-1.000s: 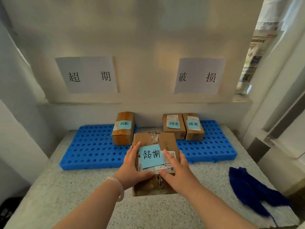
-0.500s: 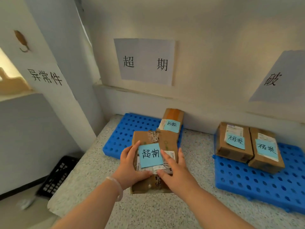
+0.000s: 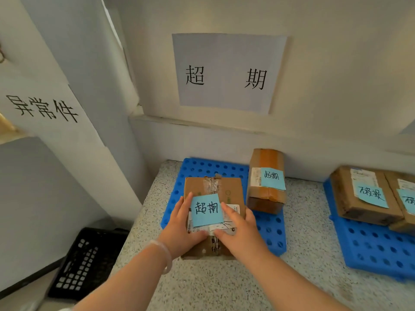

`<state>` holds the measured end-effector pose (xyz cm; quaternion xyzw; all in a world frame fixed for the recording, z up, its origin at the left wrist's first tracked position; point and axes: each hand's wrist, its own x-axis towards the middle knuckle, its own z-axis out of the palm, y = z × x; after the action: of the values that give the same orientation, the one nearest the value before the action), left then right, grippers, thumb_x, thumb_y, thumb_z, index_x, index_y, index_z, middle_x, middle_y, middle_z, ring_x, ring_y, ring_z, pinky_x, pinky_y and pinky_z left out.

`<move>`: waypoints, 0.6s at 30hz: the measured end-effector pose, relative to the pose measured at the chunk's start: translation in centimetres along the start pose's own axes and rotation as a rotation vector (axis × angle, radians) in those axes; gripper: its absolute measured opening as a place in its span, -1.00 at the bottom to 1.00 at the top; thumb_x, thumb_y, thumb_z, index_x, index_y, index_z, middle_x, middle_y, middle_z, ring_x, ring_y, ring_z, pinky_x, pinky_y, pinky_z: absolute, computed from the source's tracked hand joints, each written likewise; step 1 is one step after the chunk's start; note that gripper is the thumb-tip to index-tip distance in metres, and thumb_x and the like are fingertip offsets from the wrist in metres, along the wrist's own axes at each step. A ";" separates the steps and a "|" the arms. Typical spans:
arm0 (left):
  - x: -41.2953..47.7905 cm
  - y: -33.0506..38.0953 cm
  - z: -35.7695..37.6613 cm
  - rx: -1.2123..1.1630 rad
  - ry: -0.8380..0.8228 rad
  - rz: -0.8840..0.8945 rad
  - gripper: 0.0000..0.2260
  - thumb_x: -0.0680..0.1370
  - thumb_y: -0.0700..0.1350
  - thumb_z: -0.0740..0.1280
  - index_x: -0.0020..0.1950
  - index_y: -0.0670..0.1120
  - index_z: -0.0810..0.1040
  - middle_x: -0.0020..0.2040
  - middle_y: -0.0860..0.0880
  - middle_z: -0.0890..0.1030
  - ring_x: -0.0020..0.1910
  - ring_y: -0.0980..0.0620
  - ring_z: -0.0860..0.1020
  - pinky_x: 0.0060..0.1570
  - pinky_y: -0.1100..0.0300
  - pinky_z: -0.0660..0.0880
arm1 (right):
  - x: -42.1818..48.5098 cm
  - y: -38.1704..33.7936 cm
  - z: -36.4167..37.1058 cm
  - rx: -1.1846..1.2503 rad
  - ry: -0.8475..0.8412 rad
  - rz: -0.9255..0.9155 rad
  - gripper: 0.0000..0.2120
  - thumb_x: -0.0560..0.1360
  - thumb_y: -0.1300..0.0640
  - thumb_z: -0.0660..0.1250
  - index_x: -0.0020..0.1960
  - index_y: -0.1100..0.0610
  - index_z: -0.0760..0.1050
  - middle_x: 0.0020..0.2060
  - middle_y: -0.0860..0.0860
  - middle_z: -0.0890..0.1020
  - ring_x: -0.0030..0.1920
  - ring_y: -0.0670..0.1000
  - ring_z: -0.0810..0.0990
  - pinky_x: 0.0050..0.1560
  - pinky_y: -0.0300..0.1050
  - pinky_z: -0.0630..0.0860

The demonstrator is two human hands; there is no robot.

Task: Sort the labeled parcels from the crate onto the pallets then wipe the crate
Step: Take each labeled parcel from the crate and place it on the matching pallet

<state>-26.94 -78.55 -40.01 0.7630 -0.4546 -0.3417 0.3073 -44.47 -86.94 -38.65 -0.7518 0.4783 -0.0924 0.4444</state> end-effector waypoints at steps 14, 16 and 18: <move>9.0 -9.0 -4.0 0.028 -0.119 0.016 -0.24 0.55 0.05 0.35 0.49 0.32 -0.16 0.58 0.15 -0.14 0.55 0.09 0.03 0.48 0.13 0.19 | 9.0 -1.5 8.1 -0.145 -0.050 0.155 -0.11 0.39 -0.22 0.44 0.46 -0.46 -0.11 0.48 -0.13 -0.33 0.52 0.05 -0.02 0.51 0.01 0.14; 10.7 -9.1 -4.5 -0.005 -0.109 0.020 -0.26 0.55 0.08 0.34 0.44 0.43 -0.16 0.57 0.19 -0.12 0.53 0.08 0.08 0.44 0.05 0.29 | 10.6 -2.0 7.8 -0.137 -0.039 0.161 -0.13 0.40 -0.22 0.44 0.45 -0.47 -0.11 0.48 -0.15 -0.31 0.52 0.04 -0.03 0.51 0.01 0.16; 12.6 -9.0 -4.9 -0.025 -0.111 0.021 -0.28 0.56 0.07 0.33 0.47 0.40 -0.12 0.57 0.19 -0.10 0.49 0.16 0.10 0.44 0.15 0.26 | 12.6 -2.6 7.3 -0.127 -0.029 0.173 -0.13 0.40 -0.23 0.43 0.44 -0.49 -0.12 0.49 -0.16 -0.32 0.53 0.04 -0.04 0.50 0.00 0.17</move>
<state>-14.21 -85.64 -47.23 0.7341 -0.4747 -0.3858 0.2949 -32.10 -92.43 -44.58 -0.7356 0.5396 -0.0124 0.4093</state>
